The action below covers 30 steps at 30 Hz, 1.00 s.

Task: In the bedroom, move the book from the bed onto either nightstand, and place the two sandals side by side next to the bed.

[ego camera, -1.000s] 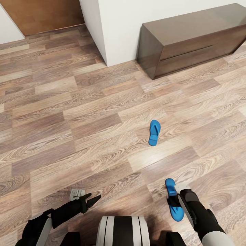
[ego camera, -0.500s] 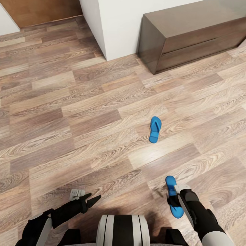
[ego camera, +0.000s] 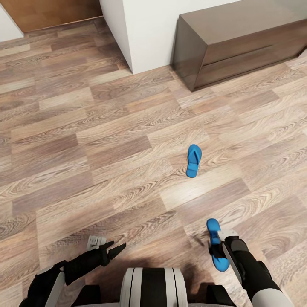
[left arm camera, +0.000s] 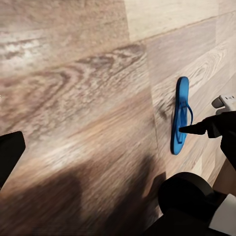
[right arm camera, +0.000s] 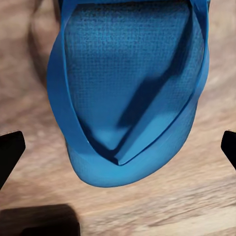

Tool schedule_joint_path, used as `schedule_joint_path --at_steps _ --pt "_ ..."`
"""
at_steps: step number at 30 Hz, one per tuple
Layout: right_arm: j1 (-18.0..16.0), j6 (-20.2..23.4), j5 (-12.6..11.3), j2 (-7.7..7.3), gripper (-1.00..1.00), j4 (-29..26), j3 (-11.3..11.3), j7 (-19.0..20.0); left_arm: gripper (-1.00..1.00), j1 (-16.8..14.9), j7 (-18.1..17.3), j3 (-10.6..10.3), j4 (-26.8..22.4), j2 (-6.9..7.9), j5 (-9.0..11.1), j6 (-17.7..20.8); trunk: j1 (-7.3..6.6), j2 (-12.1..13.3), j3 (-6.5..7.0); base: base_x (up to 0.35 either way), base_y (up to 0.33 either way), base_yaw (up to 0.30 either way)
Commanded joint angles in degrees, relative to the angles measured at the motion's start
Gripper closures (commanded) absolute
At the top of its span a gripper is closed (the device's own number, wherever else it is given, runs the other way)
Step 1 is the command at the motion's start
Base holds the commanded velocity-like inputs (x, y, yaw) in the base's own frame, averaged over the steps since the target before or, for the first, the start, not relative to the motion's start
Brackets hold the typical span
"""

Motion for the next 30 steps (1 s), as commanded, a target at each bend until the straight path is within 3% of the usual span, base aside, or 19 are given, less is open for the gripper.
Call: schedule_joint_path --at_steps 1,30 --pt "-0.01 0.27 0.42 0.01 -1.0 -0.06 -0.02 0.16 -1.0 -0.02 -0.07 0.03 0.0 0.0 0.34 0.43 0.01 -0.03 -0.26 0.0 0.0 0.0" --pt "-0.01 0.27 0.42 0.02 -1.0 -0.06 0.03 0.1 -1.0 -0.01 -0.07 0.07 0.0 0.0 0.34 0.43 0.04 -0.04 -0.48 0.0 0.0 0.0"
